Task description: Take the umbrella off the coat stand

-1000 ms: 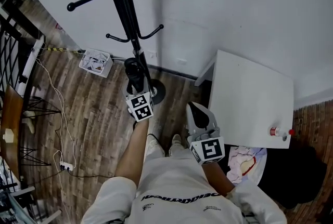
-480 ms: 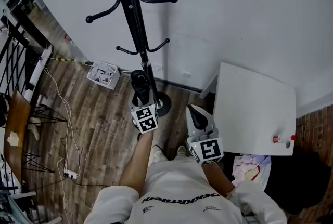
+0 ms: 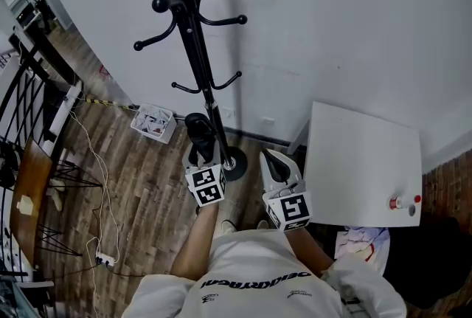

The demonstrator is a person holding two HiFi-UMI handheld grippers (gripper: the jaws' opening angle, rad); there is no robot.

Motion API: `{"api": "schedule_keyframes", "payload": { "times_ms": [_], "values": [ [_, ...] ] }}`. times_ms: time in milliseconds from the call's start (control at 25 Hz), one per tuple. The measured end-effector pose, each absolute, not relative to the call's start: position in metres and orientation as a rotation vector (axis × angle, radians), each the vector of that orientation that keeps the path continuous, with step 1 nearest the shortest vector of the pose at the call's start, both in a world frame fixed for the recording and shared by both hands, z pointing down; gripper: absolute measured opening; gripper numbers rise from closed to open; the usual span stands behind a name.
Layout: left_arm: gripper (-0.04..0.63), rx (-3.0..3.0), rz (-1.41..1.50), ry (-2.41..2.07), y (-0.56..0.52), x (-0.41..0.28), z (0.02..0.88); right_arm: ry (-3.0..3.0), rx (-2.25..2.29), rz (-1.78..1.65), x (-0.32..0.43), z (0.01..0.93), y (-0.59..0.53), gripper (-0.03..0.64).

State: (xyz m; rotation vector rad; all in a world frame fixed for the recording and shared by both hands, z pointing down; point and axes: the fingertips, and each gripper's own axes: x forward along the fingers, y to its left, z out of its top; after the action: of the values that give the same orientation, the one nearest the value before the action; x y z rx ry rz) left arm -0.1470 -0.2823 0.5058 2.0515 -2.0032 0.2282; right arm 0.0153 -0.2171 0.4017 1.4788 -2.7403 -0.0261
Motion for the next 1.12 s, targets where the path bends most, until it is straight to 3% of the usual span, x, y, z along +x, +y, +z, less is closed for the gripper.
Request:
{"api": "schedule_keyframes", "payload": {
  "times_ms": [1120],
  "values": [
    [0.241, 2.181, 0.077, -2.027, -0.232, -0.122, 0.394, -2.835, 1.412, -0.094, 0.0, 0.37, -0.225, -0.003]
  ]
}}
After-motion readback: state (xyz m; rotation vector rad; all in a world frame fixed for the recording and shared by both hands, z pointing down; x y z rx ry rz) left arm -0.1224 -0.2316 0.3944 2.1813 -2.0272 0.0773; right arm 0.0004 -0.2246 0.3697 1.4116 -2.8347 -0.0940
